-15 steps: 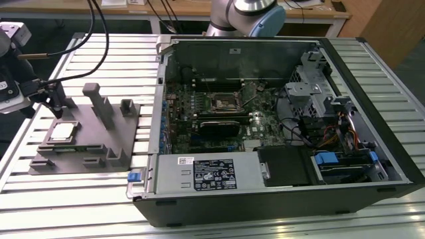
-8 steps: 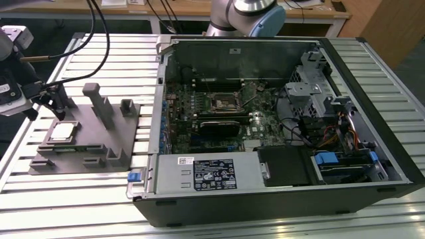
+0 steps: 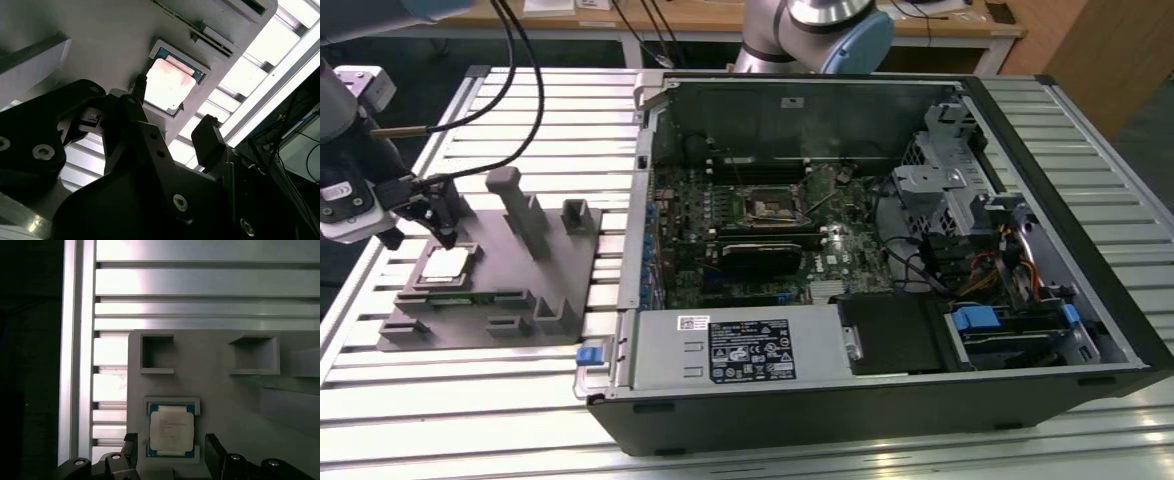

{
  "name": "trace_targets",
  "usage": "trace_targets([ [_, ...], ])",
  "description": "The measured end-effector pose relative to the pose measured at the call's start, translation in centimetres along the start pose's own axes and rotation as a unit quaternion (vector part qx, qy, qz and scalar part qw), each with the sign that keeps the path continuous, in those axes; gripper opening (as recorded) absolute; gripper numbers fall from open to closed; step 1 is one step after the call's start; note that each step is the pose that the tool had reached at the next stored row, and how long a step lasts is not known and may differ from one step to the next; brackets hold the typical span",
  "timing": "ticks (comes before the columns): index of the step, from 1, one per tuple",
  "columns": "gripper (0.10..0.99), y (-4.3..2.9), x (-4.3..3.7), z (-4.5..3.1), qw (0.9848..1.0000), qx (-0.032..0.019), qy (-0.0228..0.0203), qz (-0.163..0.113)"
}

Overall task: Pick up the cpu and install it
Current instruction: 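Pick up the cpu and move it towards the insertion slot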

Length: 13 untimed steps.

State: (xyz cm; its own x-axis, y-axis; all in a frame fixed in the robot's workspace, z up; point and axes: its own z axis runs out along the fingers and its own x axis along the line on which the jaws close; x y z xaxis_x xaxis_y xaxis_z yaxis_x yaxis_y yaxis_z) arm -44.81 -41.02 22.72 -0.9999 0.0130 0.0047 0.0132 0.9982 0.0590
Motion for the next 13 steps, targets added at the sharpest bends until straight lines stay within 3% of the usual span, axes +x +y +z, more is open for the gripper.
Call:
trace_targets([
  [6,0.647,-0.06,-0.02,1.02,1.0,0.0001,-0.0005,0.0],
  [13,0.647,-0.09,-0.04,1.52,1.0,0.0004,-0.0006,0.0],
])
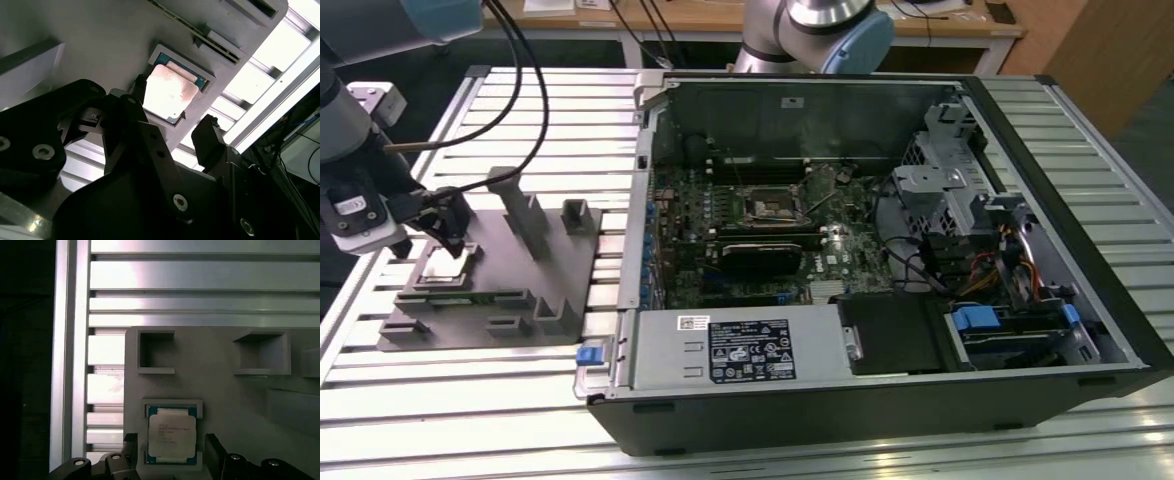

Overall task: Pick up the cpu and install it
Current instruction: 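Pick up the cpu and move it towards the insertion slot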

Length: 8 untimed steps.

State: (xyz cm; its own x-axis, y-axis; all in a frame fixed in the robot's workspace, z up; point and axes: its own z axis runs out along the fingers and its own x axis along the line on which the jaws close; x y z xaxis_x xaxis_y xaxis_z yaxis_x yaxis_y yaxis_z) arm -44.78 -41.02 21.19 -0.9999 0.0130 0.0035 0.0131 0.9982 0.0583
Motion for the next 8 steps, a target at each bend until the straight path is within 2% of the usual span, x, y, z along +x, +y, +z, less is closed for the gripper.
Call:
trace_targets([
  [8,0.659,-0.04,-0.05,0.73,1.0,0.0,0.0,0.0],
])
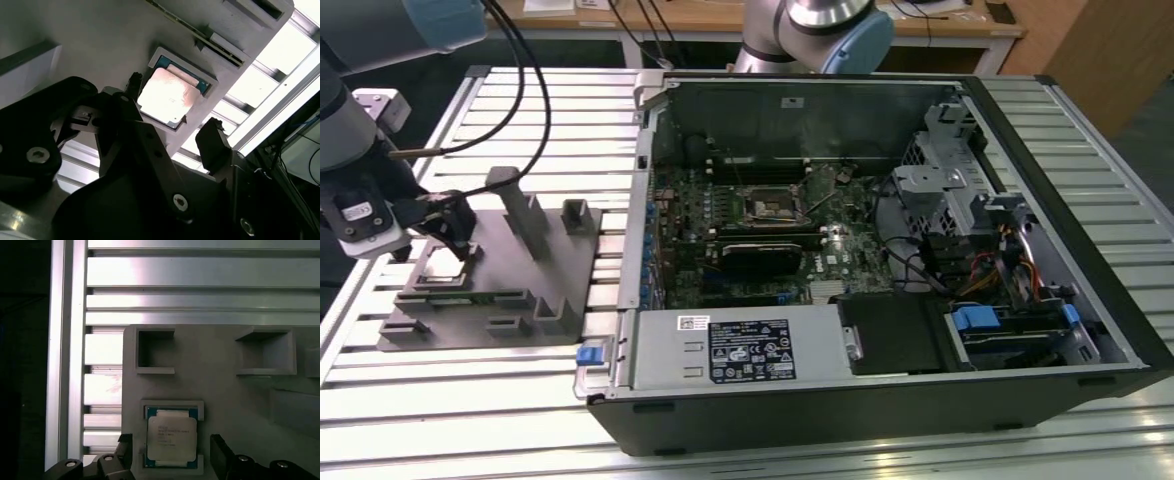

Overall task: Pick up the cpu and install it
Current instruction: 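Pick up the cpu and move it towards the insertion slot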

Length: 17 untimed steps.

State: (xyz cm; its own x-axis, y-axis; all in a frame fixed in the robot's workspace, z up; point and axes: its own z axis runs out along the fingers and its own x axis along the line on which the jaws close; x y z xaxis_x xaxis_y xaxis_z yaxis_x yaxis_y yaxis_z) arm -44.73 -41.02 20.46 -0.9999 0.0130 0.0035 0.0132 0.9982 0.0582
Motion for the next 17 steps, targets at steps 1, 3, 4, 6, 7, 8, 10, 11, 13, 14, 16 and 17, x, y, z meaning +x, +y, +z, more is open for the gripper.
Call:
trace_targets([
  [1,0.718,-0.01,0.0,0.1,1.0,0.0,0.0,0.0],
  [3,0.718,-0.02,0.0,0.34,1.0,0.0,0.0,0.0],
  [4,0.718,-0.03,0.0,0.46,1.0,0.0,0.0,0.0],
  [6,0.718,-0.04,-0.02,0.68,1.0,0.0,0.0,0.0],
  [7,0.718,-0.04,-0.03,0.78,1.0,0.0,0.0,0.0],
  [8,0.718,-0.05,-0.05,0.88,1.0,0.0,0.0,0.0],
  [10,0.718,-0.06,-0.07,1.07,1.0,0.0,0.0,0.0],
  [11,0.718,-0.07,-0.08,1.17,1.0,0.0,0.0,0.0],
  [13,0.718,-0.08,-0.15,1.3,1.0,0.0,0.0,0.0],
  [14,0.718,-0.08,-0.2,1.35,1.0,0.0,0.0,0.0],
  [16,0.718,-0.08,-0.27,1.46,1.0,0.0,0.0,0.0],
  [17,0.718,-0.08,-0.29,1.53,1.0,0.0,-0.0001,0.0],
])
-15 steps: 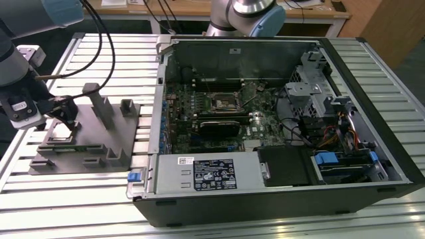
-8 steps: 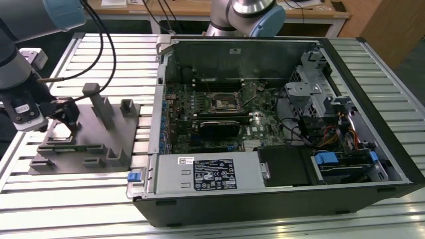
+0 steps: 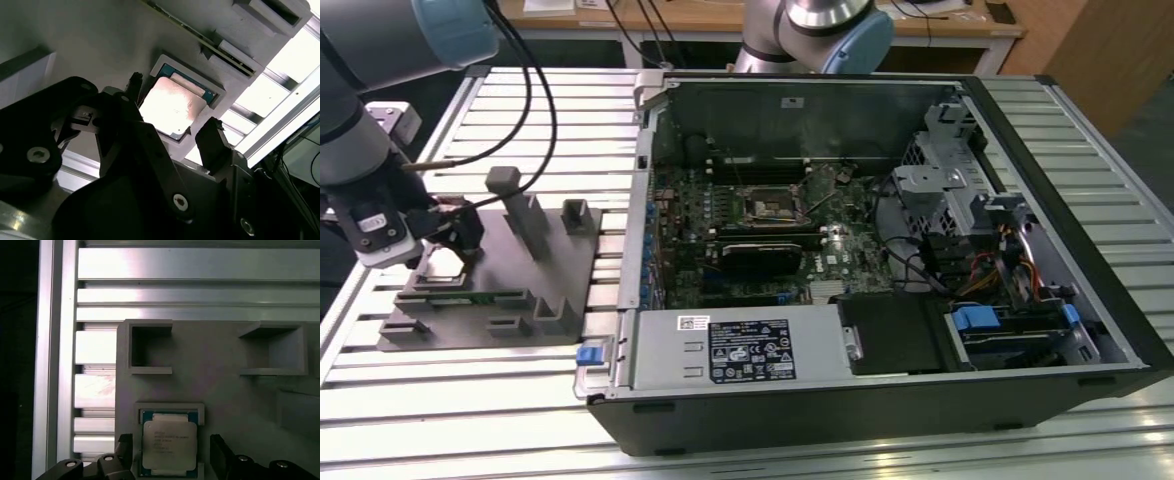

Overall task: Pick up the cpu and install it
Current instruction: 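Pick up the cpu and move it towards the insertion slot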

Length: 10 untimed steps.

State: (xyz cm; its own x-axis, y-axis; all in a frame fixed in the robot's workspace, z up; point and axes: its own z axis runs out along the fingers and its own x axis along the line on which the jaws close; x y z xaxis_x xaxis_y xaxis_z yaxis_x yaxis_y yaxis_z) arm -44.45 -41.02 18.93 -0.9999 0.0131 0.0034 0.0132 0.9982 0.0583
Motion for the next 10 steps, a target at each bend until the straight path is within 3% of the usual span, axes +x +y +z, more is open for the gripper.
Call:
trace_targets([
  [2,0.706,-0.01,-0.06,0.08,1.0,0.0001,0.0001,0.0],
  [3,0.635,-0.01,-0.1,0.11,1.0,0.0,0.0001,0.0],
  [10,0.635,-0.02,-0.12,0.31,1.0,0.0001,-0.0004,0.0],
])
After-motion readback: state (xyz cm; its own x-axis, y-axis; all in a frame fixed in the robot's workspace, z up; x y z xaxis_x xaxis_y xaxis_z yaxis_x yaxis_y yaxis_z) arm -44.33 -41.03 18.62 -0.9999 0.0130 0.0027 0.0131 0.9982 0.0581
